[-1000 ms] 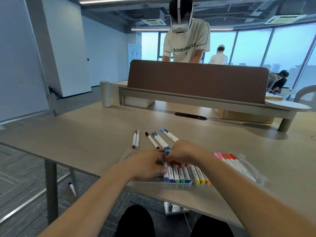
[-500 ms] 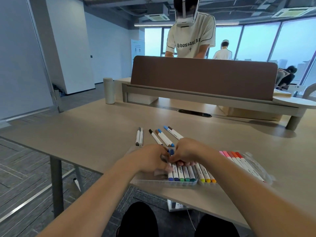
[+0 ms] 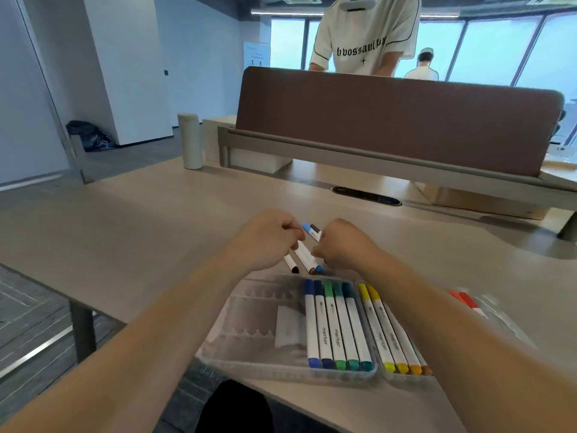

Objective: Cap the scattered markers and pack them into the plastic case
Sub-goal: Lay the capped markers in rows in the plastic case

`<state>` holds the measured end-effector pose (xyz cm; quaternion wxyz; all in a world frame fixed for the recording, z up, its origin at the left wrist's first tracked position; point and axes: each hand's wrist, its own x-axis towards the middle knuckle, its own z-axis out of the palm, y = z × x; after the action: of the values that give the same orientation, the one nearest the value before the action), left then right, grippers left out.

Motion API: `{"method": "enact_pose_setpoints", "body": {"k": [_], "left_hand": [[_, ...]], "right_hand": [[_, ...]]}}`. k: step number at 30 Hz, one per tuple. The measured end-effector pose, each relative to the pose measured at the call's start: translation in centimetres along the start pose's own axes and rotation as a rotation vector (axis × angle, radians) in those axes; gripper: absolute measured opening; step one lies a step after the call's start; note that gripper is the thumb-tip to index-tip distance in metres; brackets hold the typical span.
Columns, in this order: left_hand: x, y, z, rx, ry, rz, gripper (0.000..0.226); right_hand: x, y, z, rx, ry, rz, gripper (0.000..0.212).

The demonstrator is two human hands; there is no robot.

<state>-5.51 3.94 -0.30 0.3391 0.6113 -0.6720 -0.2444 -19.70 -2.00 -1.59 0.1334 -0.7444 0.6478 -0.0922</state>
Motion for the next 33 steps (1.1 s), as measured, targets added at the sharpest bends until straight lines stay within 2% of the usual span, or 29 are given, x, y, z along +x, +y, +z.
{"method": "enact_pose_setpoints", "body": {"k": [9, 13, 19, 25, 29, 33], "left_hand": [[2.7, -1.7, 0.2, -0.019, 0.004, -0.025, 0.022], [2.6, -1.9, 0.4, -0.034, 0.014, -0.021, 0.024], [0.4, -1.7, 0.7, 0.025, 0.044, -0.045, 0.017], [-3.0, -1.1, 0.6, 0.014, 0.056, -0.062, 0.022], [-5.1, -0.9, 0.8, 0.064, -0.024, -0.050, 0.026], [-7.1, -0.6, 0.5, 0.214, -0.218, -0.013, 0.029]], "right_hand": [[2.9, -1.6, -0.3, -0.077, -0.155, -0.030, 0.031], [2.9, -1.9, -0.3, -0.097, -0.168, -0.045, 0.024], [-0.3, -1.6, -2.5, 0.037, -0.191, -0.034, 0.025], [-6.7, -1.9, -2.8, 0.207, -0.388, -0.019, 0.022], [-9.5, -2.0, -2.0, 0.278, -0.527, -0.014, 0.022], [-10.9, -2.0, -1.9, 0.223, -0.512, -0.023, 0.037]]}}
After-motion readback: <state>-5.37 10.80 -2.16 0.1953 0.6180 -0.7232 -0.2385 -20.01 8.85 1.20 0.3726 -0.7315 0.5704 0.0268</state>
